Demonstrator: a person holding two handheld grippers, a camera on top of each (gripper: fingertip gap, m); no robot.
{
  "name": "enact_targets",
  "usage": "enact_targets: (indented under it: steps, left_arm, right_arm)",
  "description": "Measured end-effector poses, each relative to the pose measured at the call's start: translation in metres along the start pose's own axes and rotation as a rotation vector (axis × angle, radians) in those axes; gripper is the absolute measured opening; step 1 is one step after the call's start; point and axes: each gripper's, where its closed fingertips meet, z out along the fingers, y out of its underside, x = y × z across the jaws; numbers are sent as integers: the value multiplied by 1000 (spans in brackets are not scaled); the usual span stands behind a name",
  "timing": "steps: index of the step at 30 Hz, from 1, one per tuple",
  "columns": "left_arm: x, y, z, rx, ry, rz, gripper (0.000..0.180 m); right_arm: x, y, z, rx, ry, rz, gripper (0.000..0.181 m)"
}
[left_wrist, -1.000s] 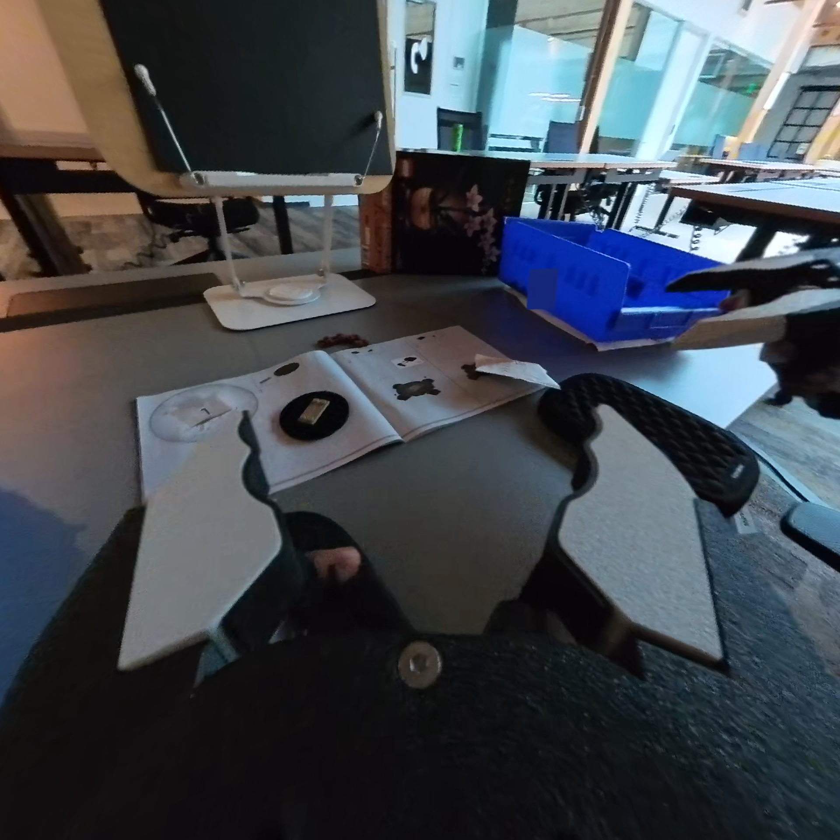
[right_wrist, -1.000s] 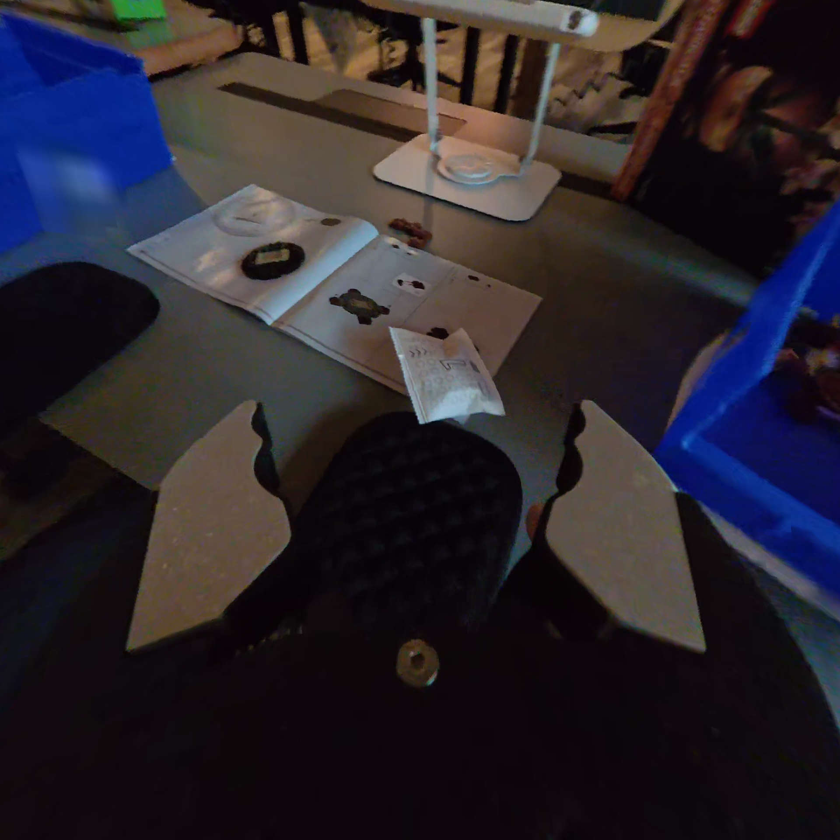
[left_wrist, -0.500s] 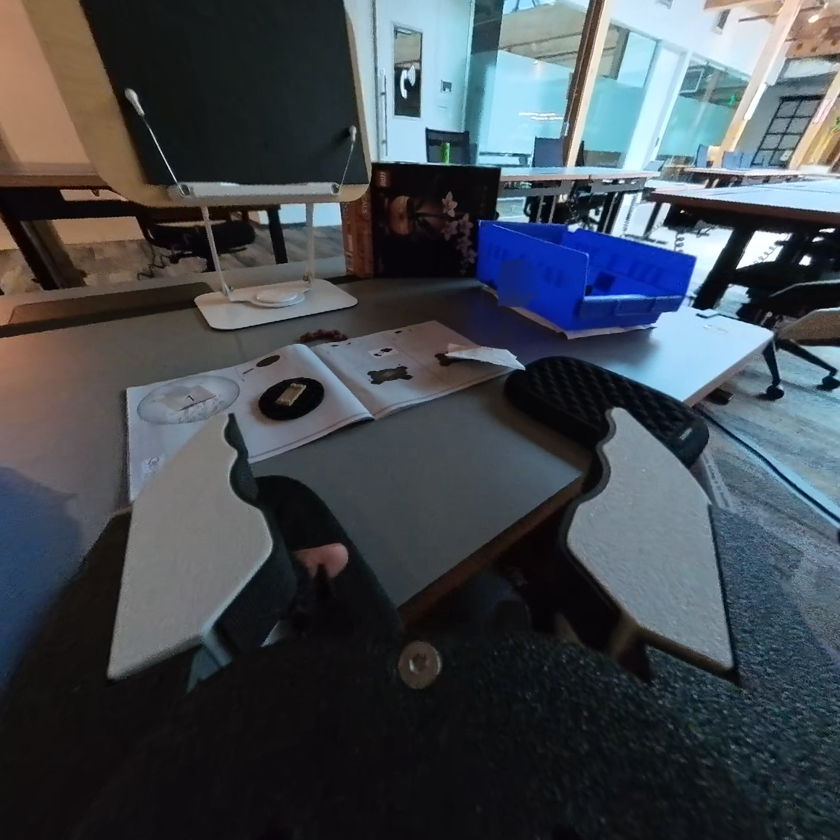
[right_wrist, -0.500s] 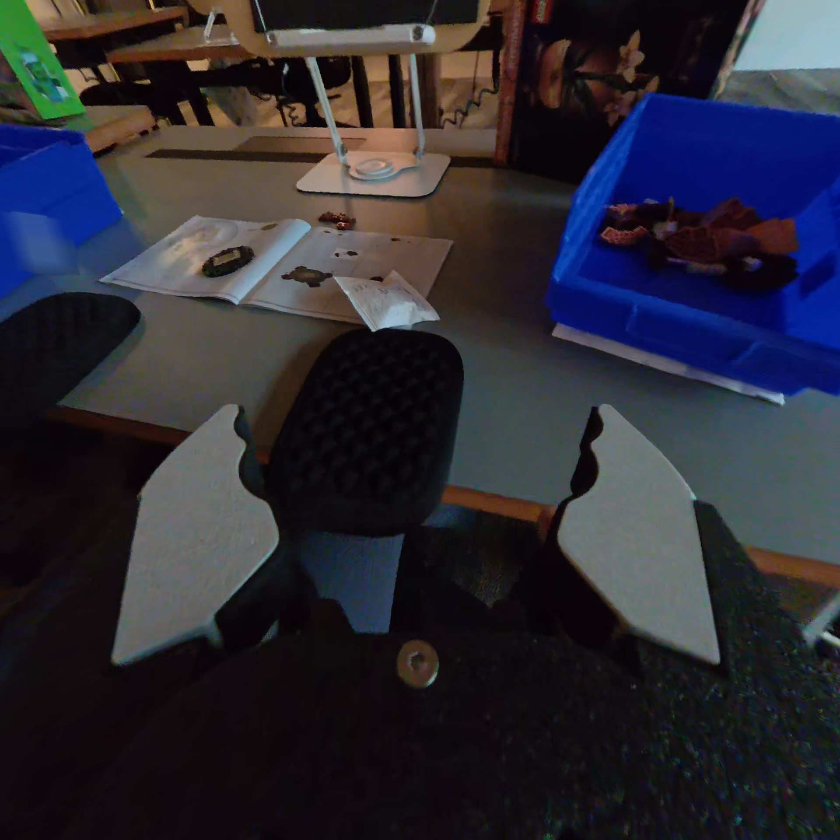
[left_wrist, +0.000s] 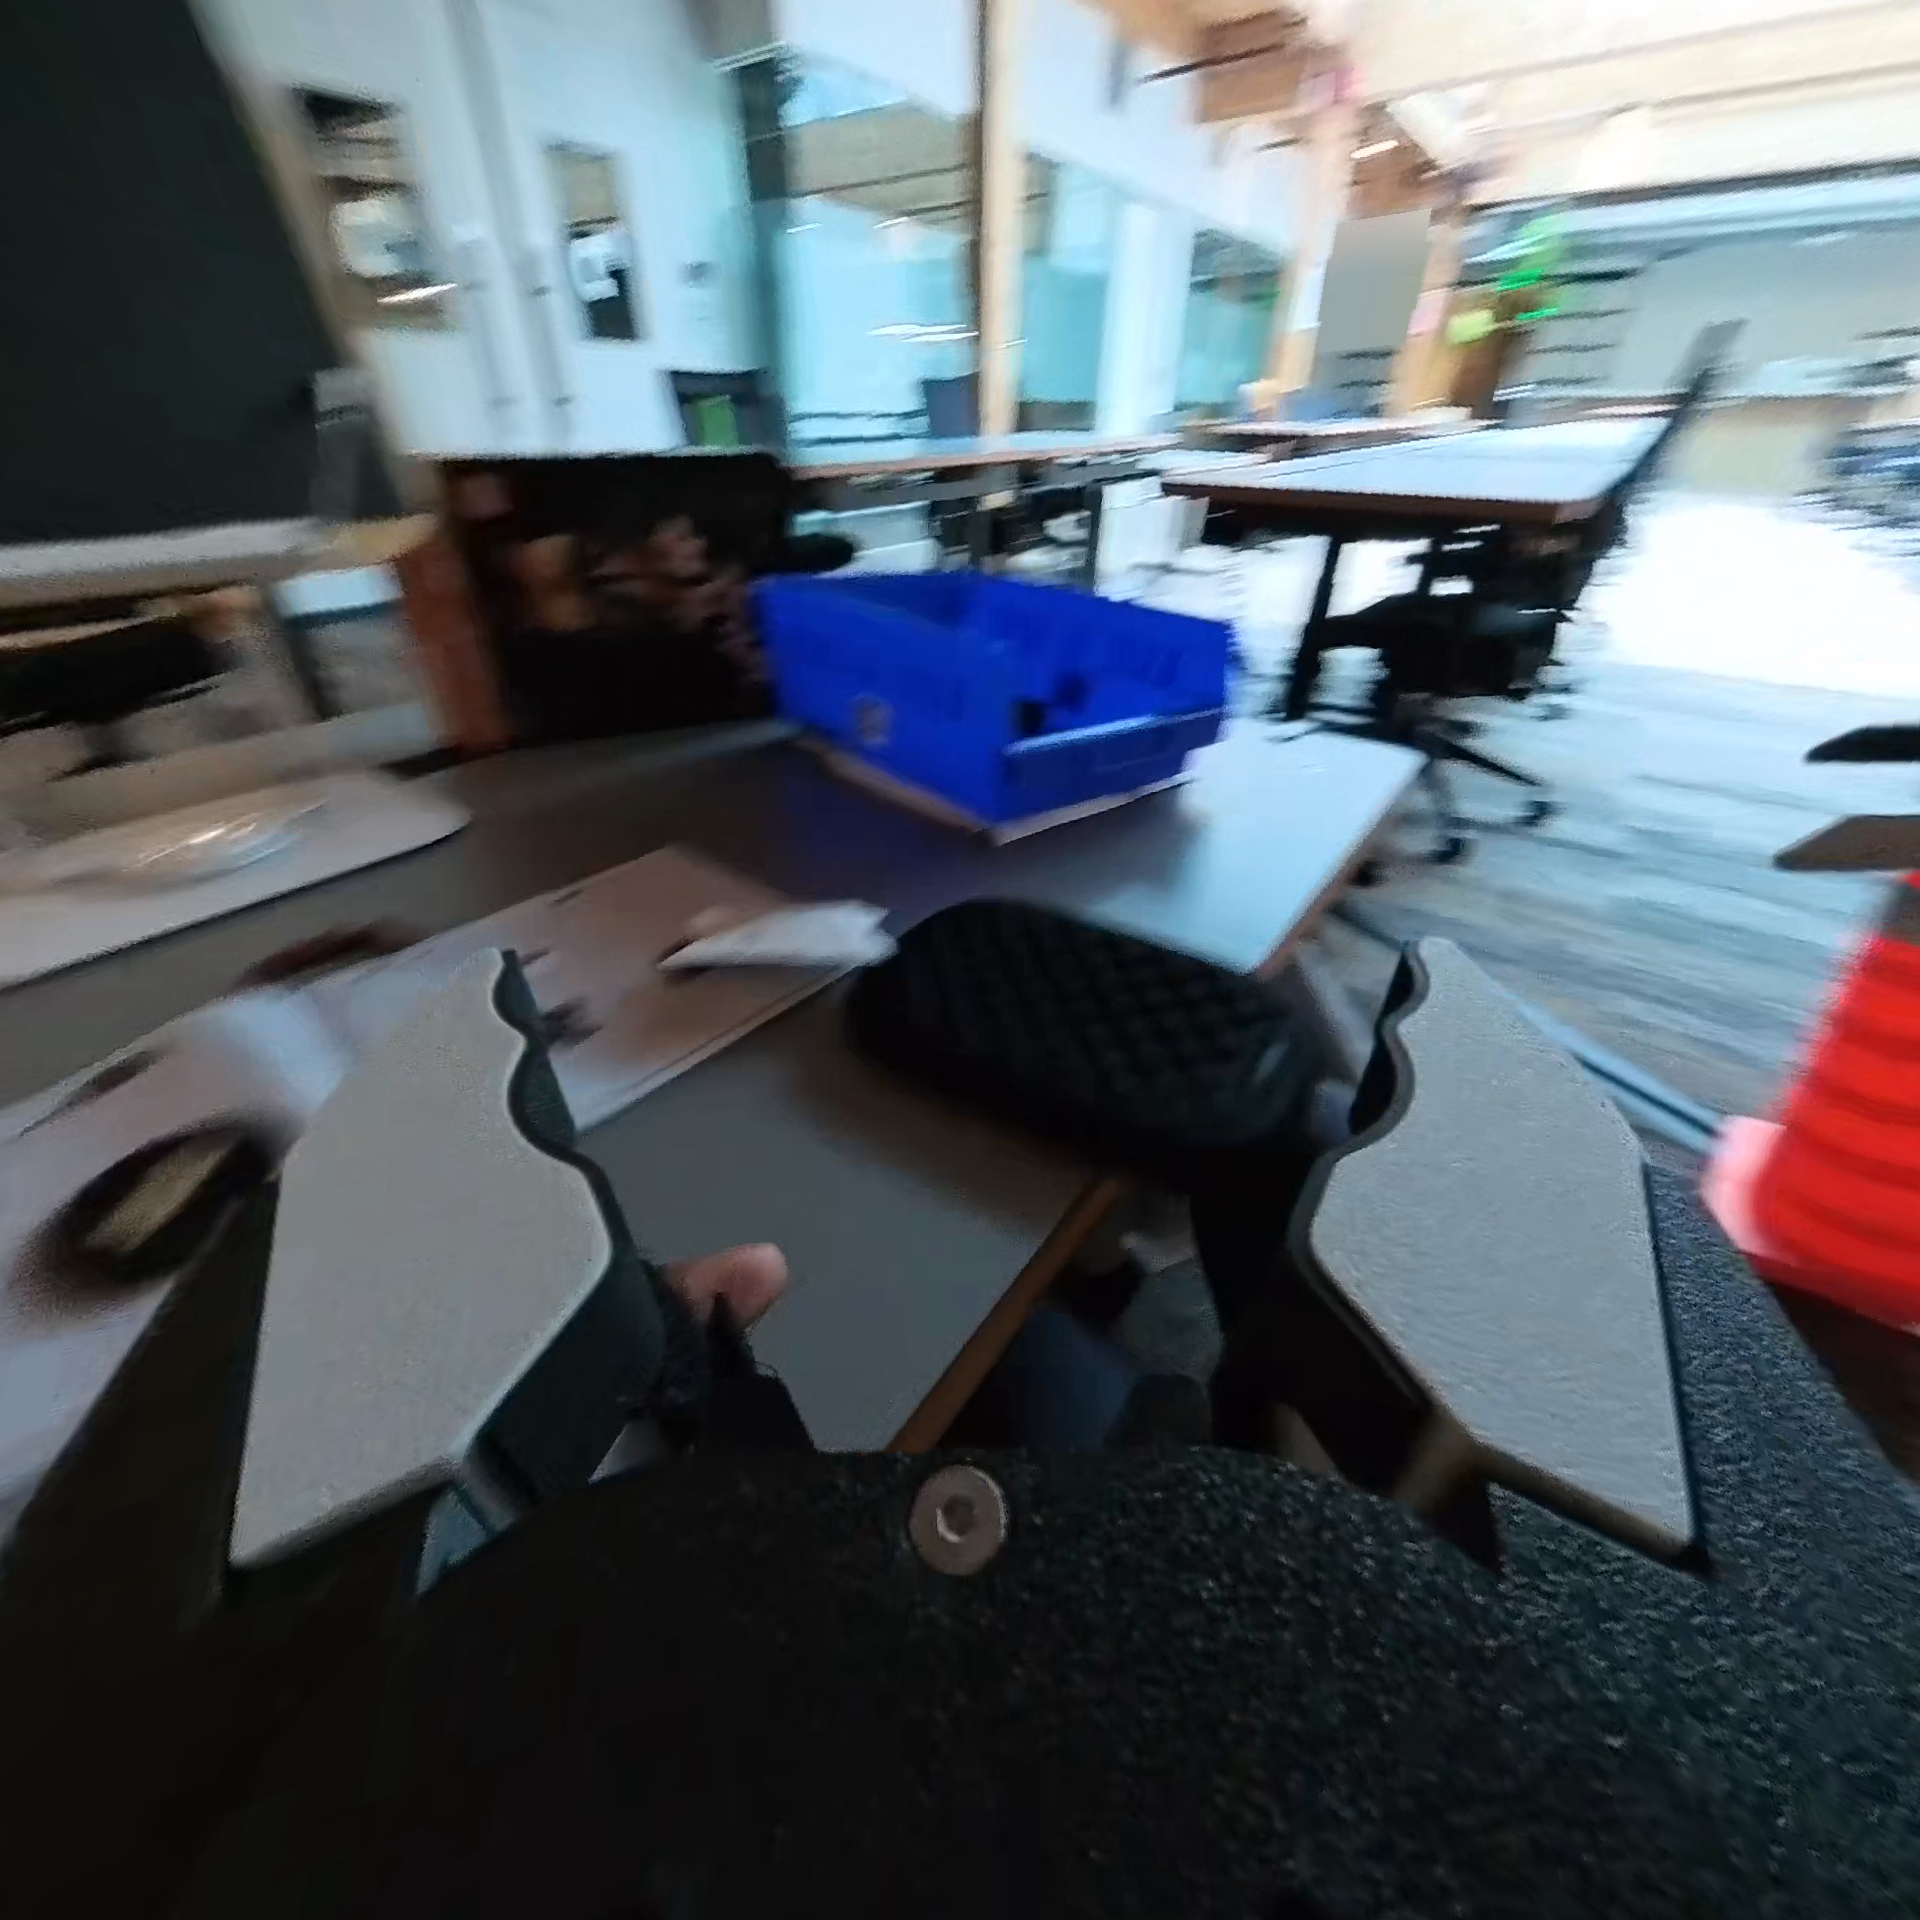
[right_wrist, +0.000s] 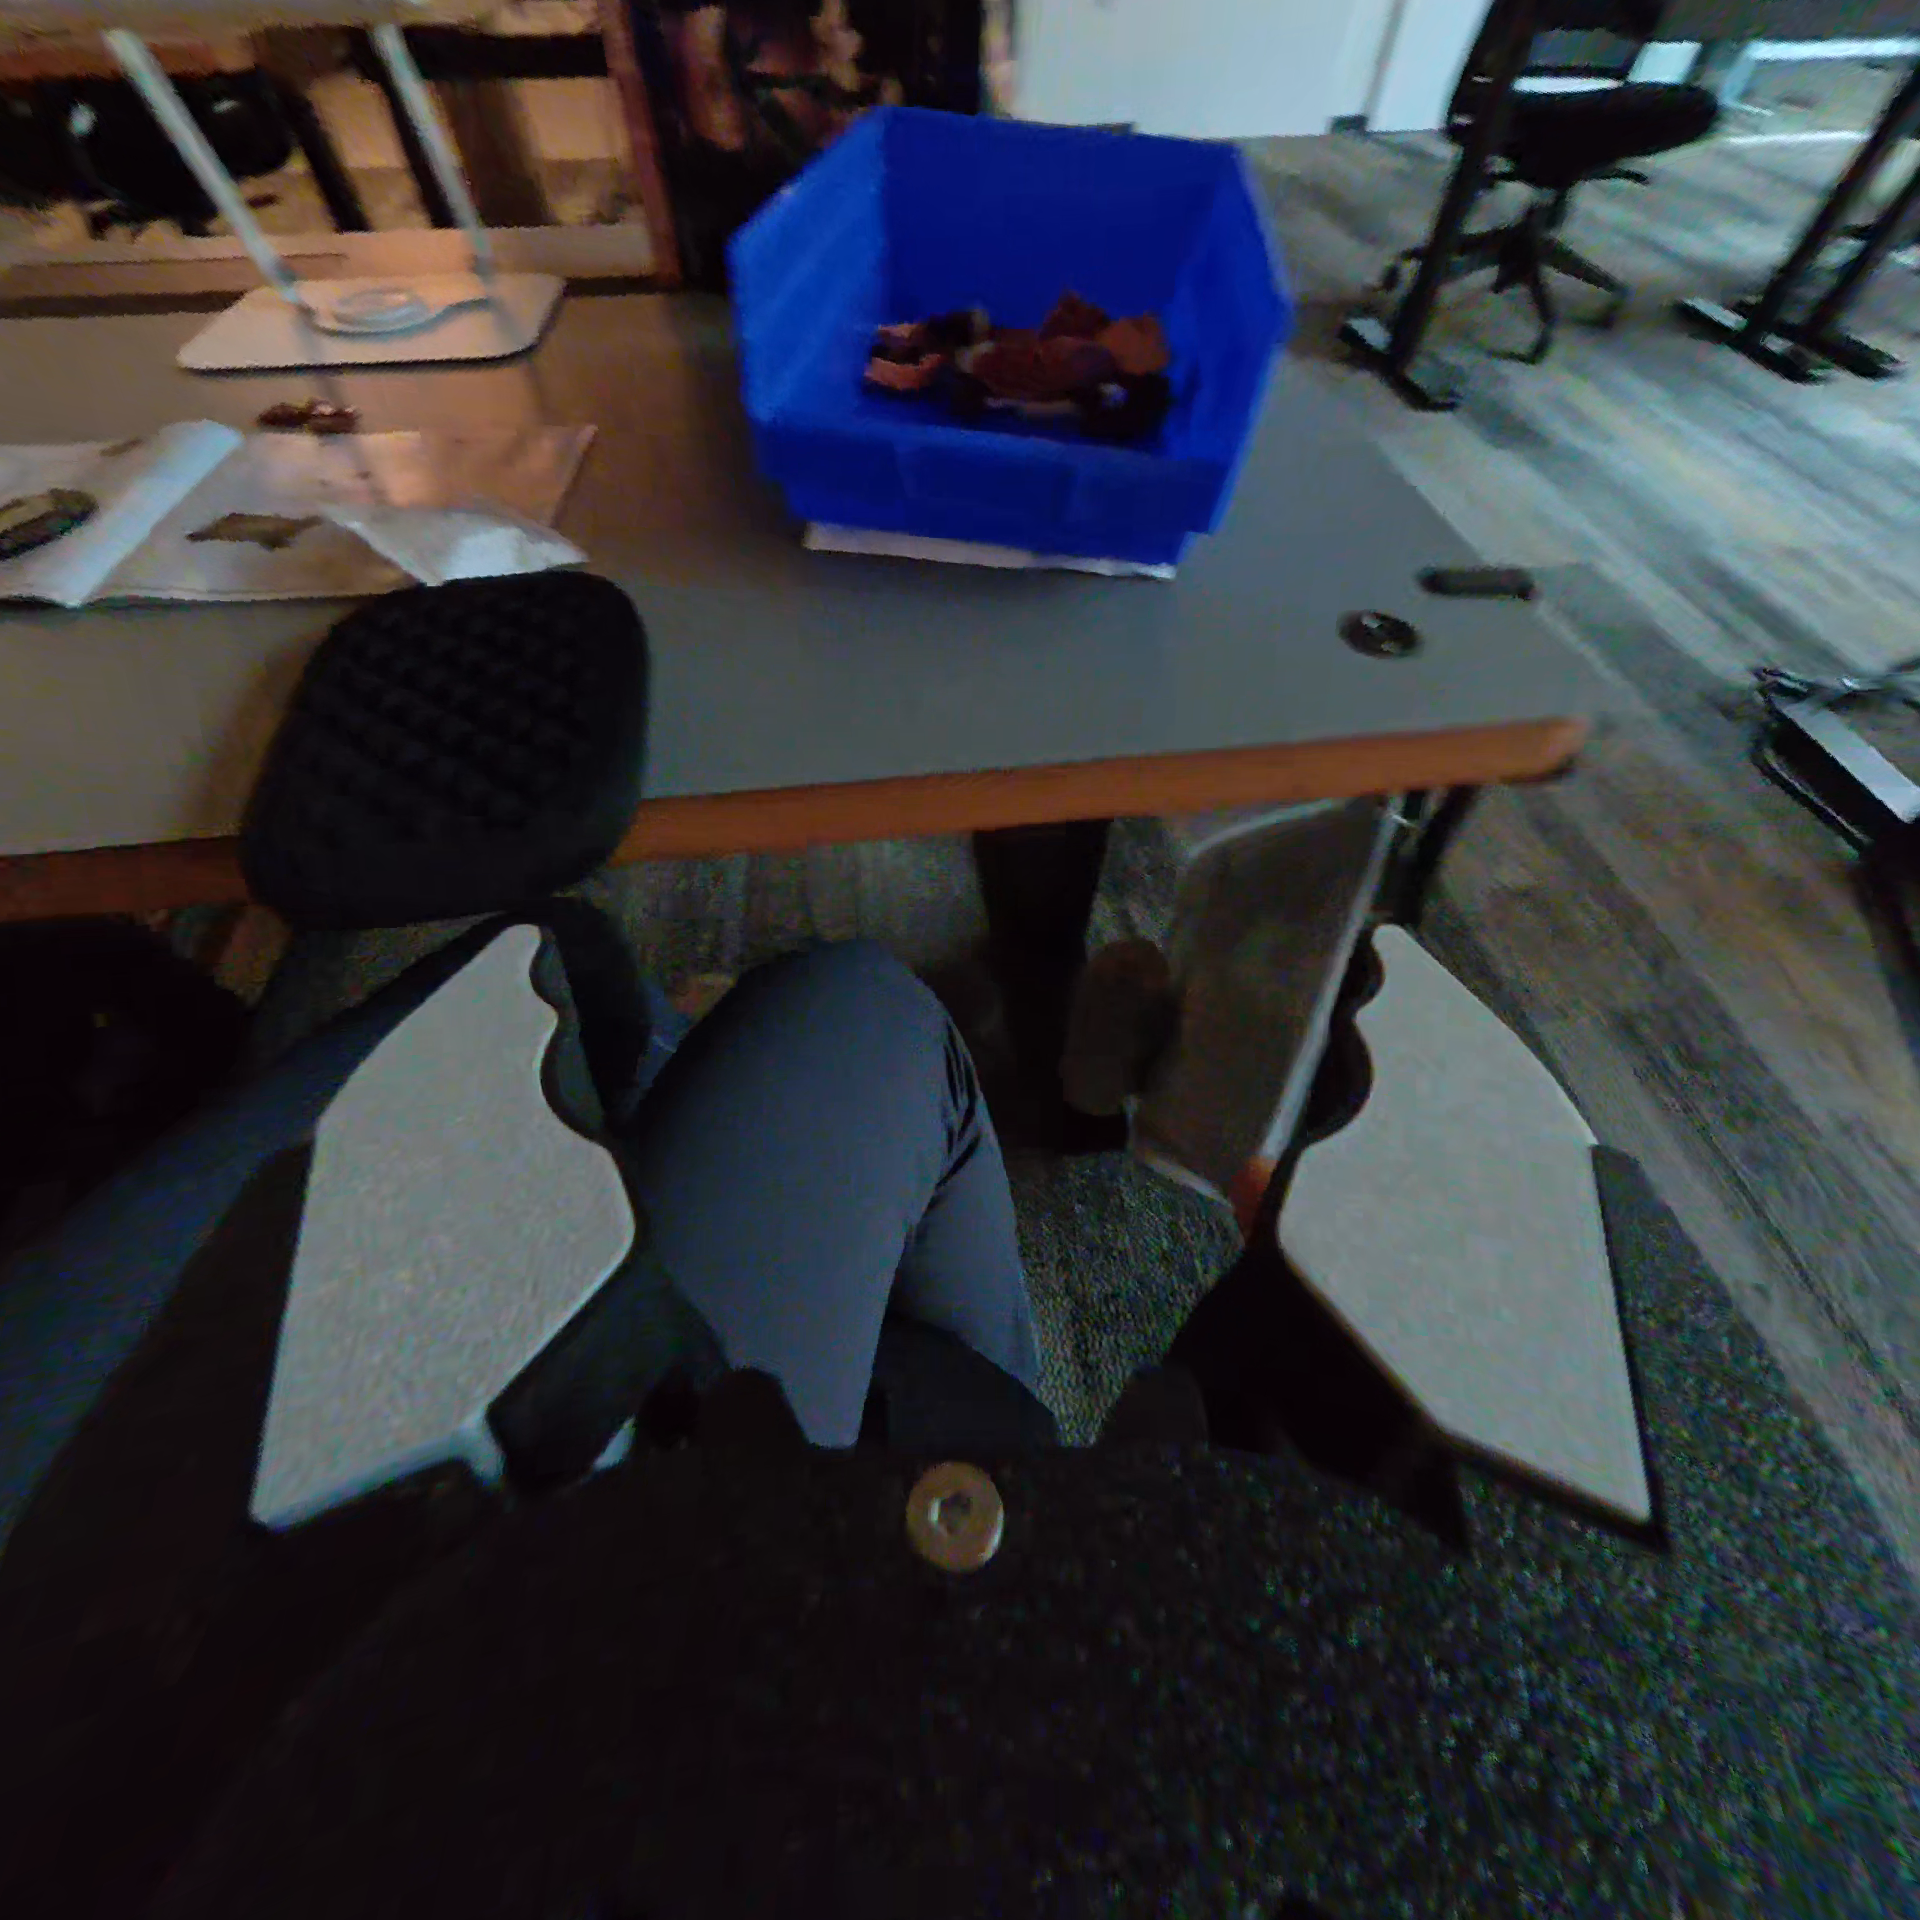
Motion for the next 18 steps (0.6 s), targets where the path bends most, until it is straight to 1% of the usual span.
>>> enact_targets:
  steps: [5,8,12,16,18]
  left_arm:
    - [54,-15,63,-1,237,59,144]
    - [86,-25,98,29,364,108,140]
    - [128,-33,140,47,531,136,136]
    - [169,-35,176,30,695,148,135]
    - [189,-39,185,30,764,143,134]
  right_arm:
    - [57,28,-54,34,215,133,132]
    - [83,47,-86,40,339,216,131]
    - [107,64,-133,41,503,258,128]
    - [124,77,-175,21,635,291,127]
    - [125,80,-192,18,658,317,120]
